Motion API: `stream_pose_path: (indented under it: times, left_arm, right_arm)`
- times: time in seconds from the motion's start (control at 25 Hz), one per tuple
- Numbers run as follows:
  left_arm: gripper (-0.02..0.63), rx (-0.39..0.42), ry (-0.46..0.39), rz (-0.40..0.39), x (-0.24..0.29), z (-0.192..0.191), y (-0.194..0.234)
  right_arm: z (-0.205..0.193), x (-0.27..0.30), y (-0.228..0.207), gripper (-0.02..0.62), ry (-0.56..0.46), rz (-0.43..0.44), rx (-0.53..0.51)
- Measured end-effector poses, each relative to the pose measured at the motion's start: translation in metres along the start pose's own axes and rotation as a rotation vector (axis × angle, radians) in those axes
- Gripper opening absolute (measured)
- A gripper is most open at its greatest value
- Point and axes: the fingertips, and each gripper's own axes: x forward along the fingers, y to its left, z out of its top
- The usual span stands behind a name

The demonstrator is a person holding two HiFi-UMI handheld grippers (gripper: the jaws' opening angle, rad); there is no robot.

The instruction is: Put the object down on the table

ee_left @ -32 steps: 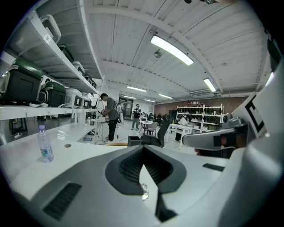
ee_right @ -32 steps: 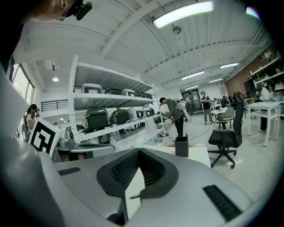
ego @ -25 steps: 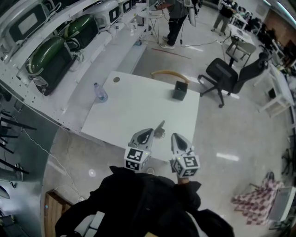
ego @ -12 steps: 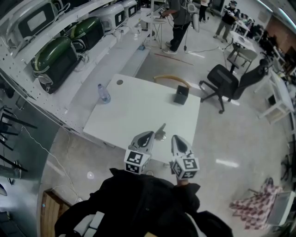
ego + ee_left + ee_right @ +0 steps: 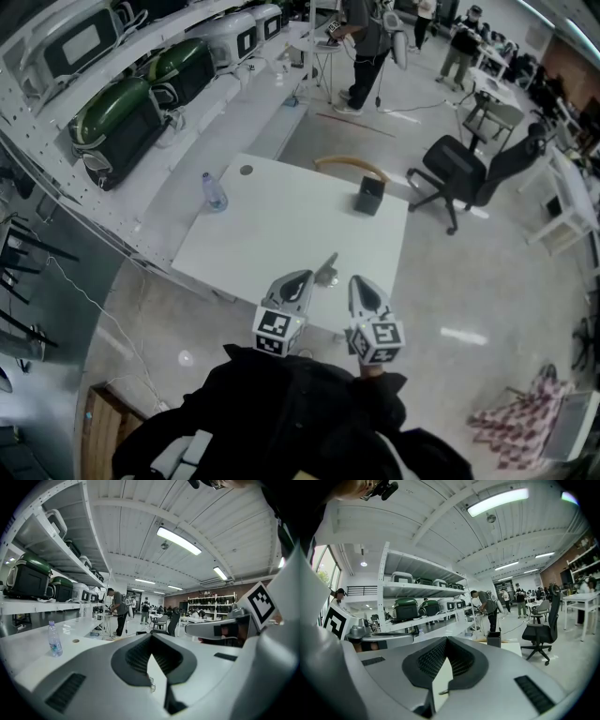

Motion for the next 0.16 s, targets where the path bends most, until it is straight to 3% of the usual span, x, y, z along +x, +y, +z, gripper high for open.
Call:
stream_pose_path:
  times: [0.16]
  left_arm:
    - [0.002,0.0,0.0,-0.003,0.0004,-0.0008,-0.0055]
  right_arm:
    - [-0.0033,-0.0032,-0.0036,0.002,0.004,0.001,0.009]
